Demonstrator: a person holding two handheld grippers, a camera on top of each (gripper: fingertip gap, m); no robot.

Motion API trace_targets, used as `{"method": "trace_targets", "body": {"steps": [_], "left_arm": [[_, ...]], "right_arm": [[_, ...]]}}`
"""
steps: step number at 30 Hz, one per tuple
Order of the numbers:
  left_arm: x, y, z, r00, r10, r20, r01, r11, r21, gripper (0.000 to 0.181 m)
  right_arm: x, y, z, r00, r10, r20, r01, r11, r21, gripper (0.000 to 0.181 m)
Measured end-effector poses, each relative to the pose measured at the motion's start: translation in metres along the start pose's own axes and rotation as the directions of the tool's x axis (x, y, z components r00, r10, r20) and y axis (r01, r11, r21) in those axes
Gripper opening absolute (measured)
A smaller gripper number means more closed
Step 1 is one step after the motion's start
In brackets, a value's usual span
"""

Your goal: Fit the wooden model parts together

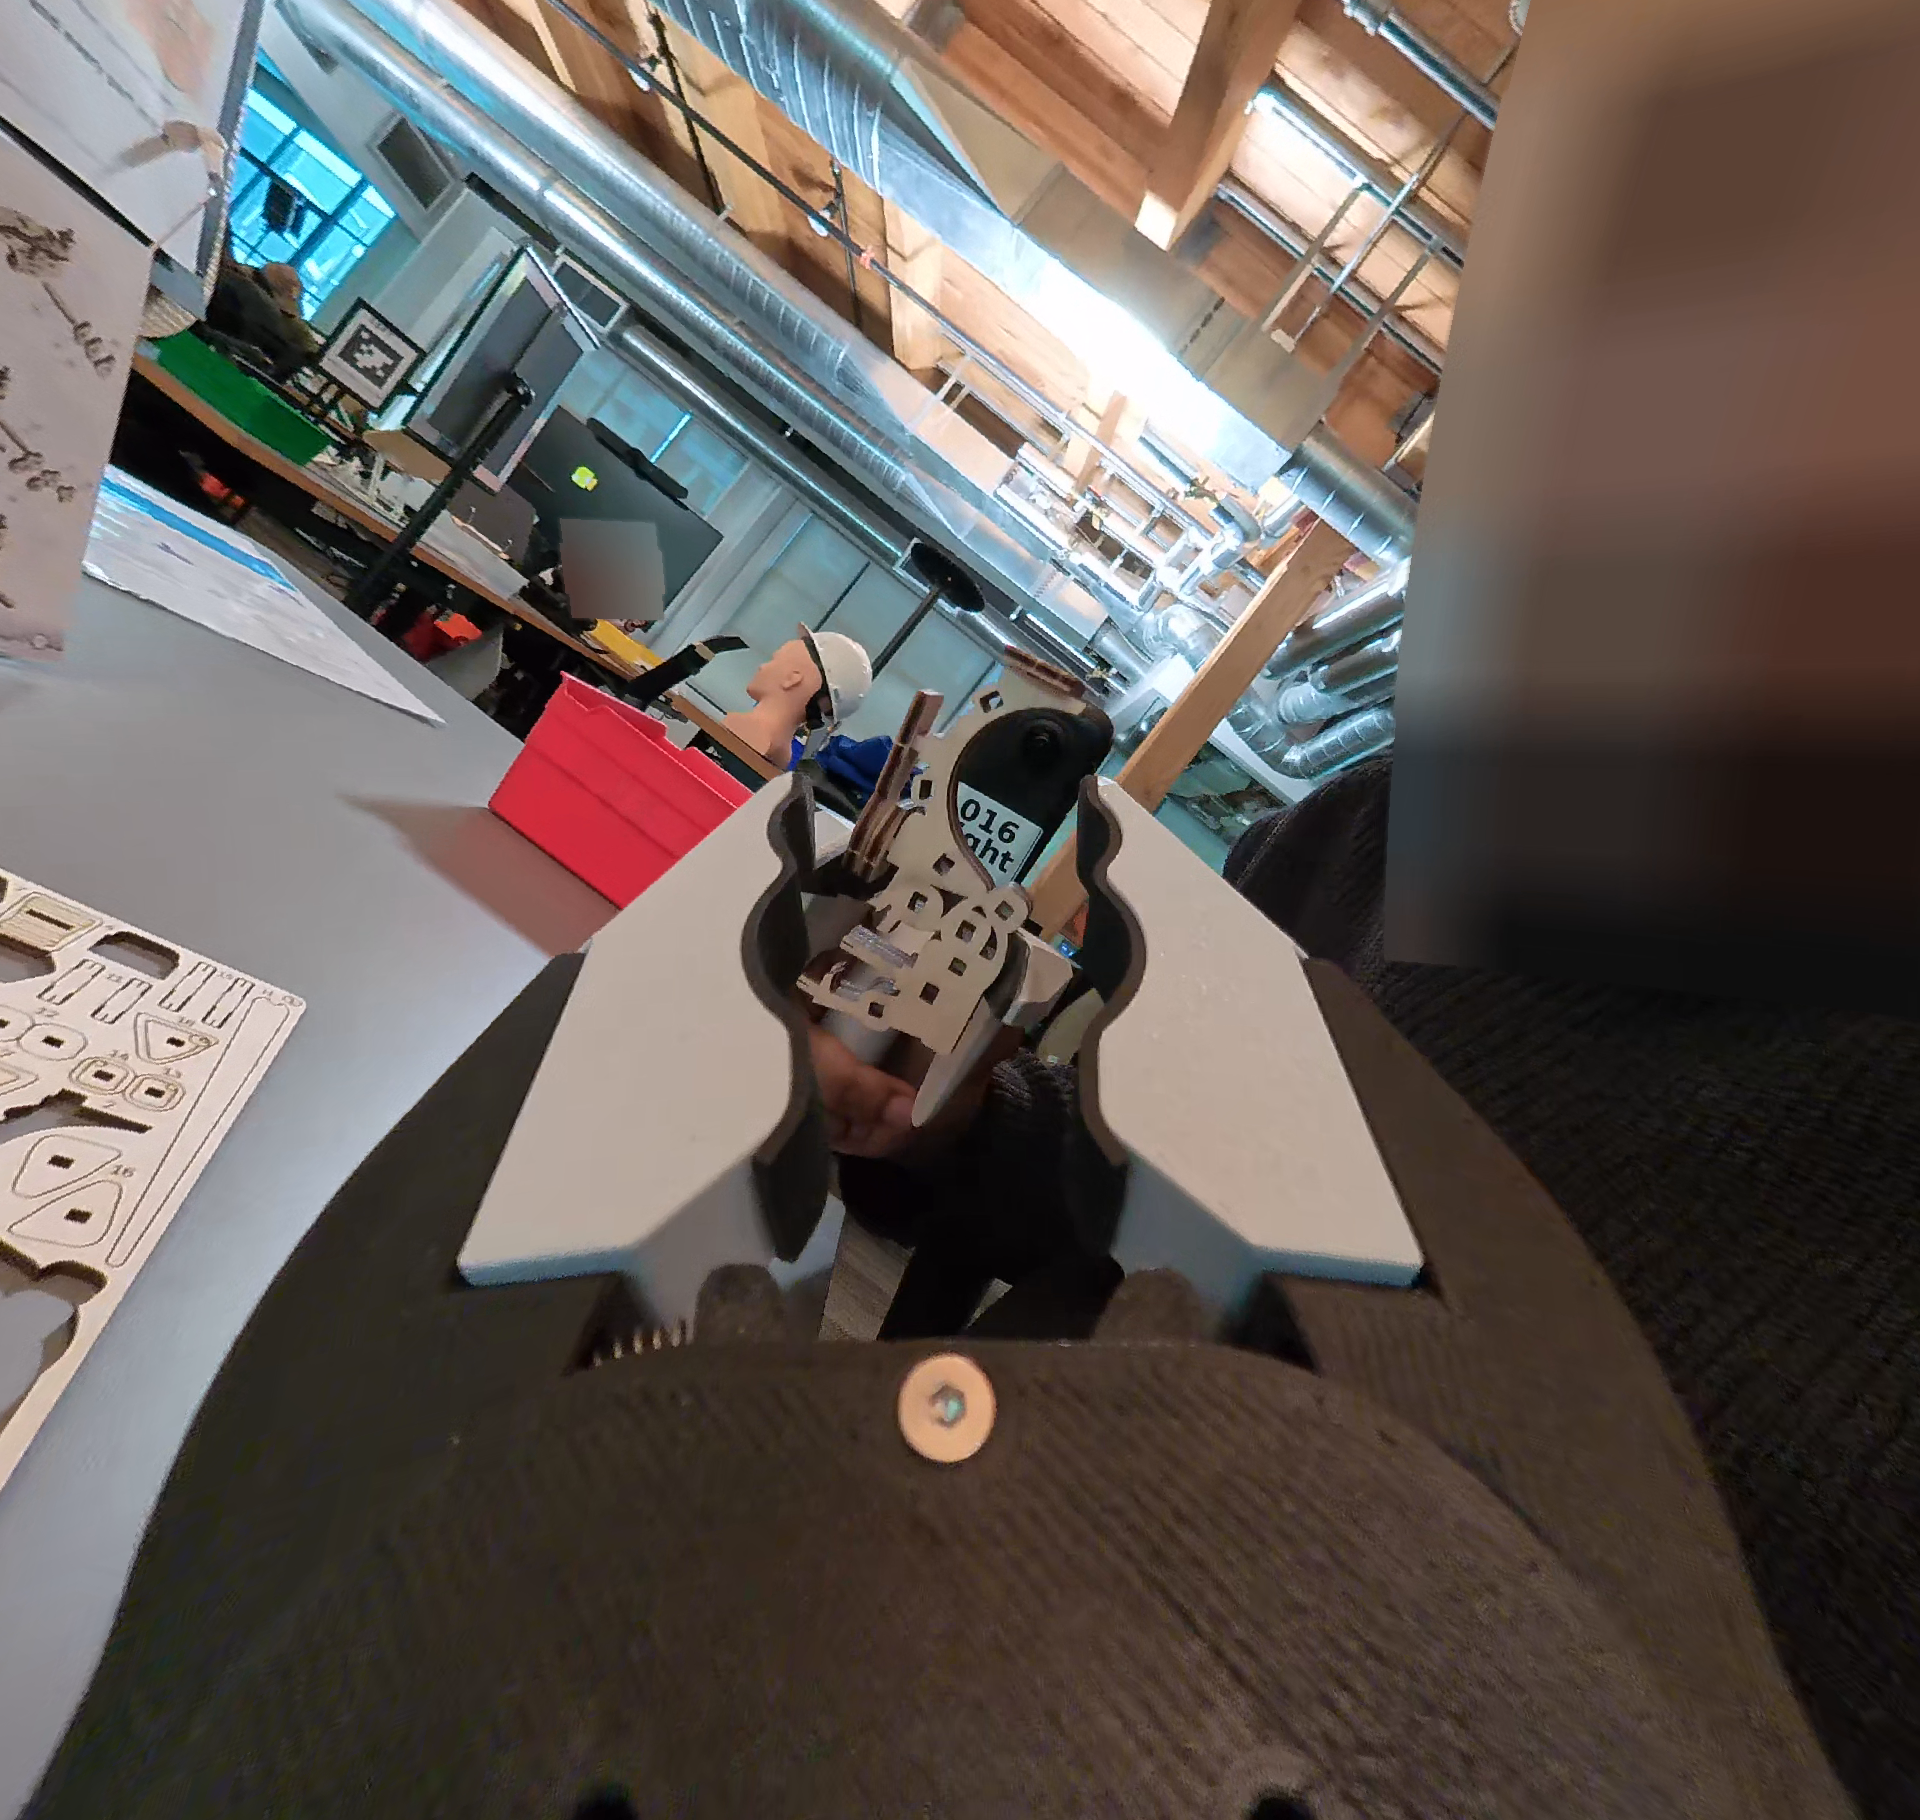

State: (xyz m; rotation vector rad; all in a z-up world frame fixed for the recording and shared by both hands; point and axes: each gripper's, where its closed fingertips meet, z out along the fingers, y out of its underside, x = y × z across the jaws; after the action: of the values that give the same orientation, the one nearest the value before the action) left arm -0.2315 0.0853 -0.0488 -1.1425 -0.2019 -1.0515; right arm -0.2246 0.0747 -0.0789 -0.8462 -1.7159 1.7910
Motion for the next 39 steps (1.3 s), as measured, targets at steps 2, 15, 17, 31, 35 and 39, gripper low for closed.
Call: {"method": "trace_targets", "body": {"steps": [2, 15, 17, 31, 35, 39], "left_arm": [[0.000, 0.000, -0.003, 1.000, 0.003, 0.010, -0.003, 1.000, 0.001, 0.051], [-0.001, -0.005, -0.008, 0.999, 0.015, 0.031, -0.017, 0.999, 0.038, 0.050], [-0.002, -0.004, -0.006, 1.000, 0.008, 0.025, -0.009, 0.999, 0.034, 0.050], [-0.007, -0.001, 0.004, 1.000, -0.013, -0.008, 0.013, 1.000, 0.011, 0.049], [-0.007, 0.000, 0.006, 1.000, -0.020, -0.020, 0.020, 1.000, 0.003, 0.047], [-0.012, -0.003, 0.006, 1.000, -0.013, 0.012, 0.012, 1.000, 0.018, 0.052]], "right_arm": [[0.000, 0.000, 0.003, 1.000, 0.005, 0.011, -0.005, 1.000, 0.000, 0.045], [-0.002, 0.001, 0.008, 0.999, 0.017, 0.035, -0.016, 1.000, -0.005, 0.045], [-0.001, 0.002, 0.007, 0.999, 0.018, 0.028, -0.018, 1.000, -0.006, 0.045], [0.006, 0.002, -0.003, 0.999, 0.027, -0.026, -0.028, 1.000, -0.004, 0.045], [0.007, 0.003, -0.005, 0.999, 0.031, -0.036, -0.031, 1.000, -0.003, 0.045], [0.008, 0.003, -0.007, 0.999, 0.031, -0.044, -0.031, 0.999, -0.004, 0.045]]}}
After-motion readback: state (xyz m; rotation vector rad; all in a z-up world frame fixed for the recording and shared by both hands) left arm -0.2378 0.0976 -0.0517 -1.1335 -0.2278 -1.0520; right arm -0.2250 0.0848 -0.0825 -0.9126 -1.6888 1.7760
